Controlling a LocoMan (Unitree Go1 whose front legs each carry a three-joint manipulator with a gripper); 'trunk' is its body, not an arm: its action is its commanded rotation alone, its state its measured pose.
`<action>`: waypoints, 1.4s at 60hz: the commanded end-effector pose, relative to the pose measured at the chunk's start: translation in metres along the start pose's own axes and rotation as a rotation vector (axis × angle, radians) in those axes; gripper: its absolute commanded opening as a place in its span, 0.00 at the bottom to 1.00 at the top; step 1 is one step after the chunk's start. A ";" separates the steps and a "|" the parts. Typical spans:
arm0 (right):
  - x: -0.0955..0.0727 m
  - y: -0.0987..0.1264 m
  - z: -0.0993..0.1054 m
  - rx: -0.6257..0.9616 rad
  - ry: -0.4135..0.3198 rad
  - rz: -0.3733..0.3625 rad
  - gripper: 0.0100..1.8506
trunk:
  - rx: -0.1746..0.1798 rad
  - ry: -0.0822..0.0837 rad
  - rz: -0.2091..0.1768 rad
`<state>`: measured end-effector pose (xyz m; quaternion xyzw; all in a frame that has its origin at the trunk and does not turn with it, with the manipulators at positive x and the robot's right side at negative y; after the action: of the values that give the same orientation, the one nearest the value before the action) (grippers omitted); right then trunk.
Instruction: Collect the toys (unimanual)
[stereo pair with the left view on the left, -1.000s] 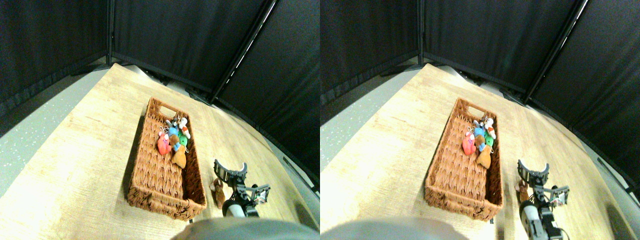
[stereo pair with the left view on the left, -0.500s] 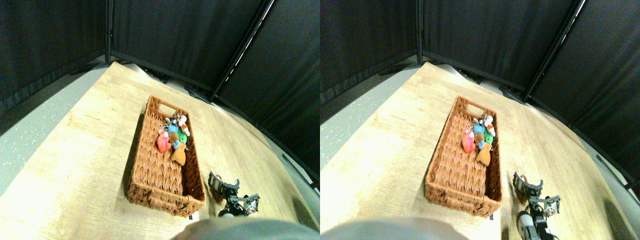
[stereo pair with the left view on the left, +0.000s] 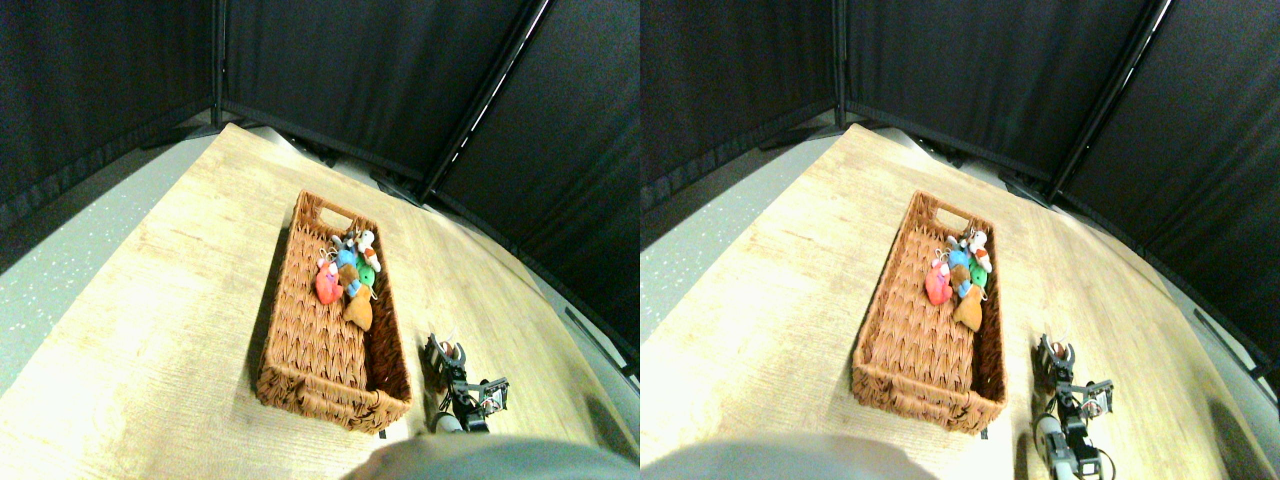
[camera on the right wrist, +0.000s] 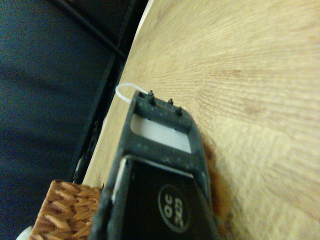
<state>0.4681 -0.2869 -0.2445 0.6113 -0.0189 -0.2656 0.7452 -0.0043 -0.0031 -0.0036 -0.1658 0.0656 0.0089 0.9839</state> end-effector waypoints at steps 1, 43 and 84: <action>-0.001 0.001 -0.002 -0.006 -0.039 -0.002 0.03 | -0.013 0.021 0.017; -0.023 0.075 -0.032 -0.205 0.202 0.185 0.03 | -0.027 -0.016 0.012; -0.070 0.132 -0.069 -0.306 0.369 0.277 0.03 | -0.083 -0.039 0.014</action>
<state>0.4804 -0.1866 -0.1259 0.5087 0.0878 -0.0653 0.8540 0.0014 -0.0016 -0.0019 -0.1942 0.0541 0.0184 0.9793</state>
